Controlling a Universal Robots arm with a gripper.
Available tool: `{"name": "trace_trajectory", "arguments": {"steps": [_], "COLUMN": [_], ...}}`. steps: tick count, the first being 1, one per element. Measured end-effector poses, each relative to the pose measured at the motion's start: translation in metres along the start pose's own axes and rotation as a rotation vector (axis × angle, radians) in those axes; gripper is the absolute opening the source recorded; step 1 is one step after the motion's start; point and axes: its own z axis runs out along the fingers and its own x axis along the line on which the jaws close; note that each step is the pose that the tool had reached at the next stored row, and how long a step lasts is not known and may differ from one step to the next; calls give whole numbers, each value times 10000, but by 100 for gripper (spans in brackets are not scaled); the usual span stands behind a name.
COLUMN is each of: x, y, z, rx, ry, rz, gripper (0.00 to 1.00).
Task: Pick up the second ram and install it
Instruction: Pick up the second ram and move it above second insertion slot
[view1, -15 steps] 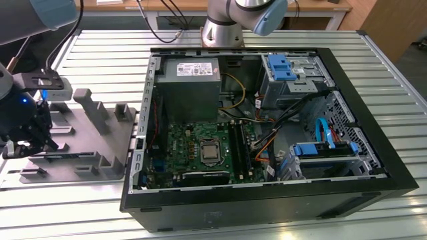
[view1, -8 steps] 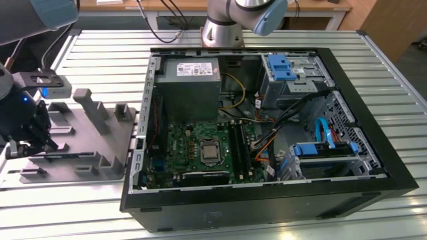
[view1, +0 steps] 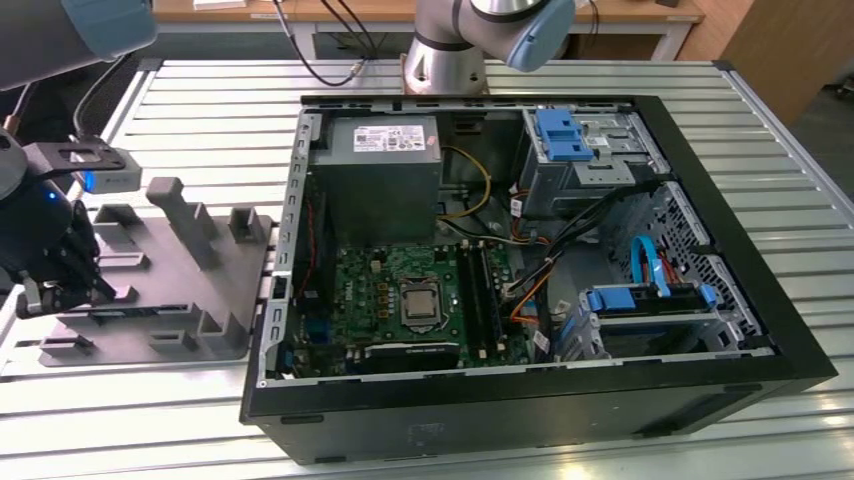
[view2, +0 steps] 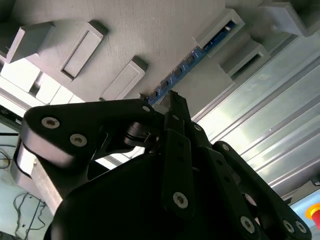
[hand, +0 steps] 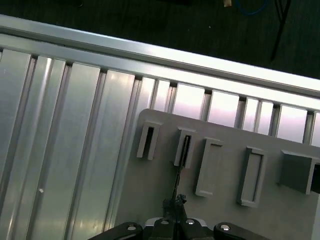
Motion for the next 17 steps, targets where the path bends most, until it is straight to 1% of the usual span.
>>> {"name": "trace_trajectory", "arguments": {"steps": [1,3,7,13,15,17], "x": [0,0,1,4,4,5], "y": [0,-1,-1,-4,-4,-4], "z": [4,10,30,127,146,145], "rx": [8,19,38,70,73,71], "ry": [-27,-54,-72,-100,-102,-101], "rz": [76,359,1059,2143,2222,2224], "gripper": [10,10,10,10,10,10]}}
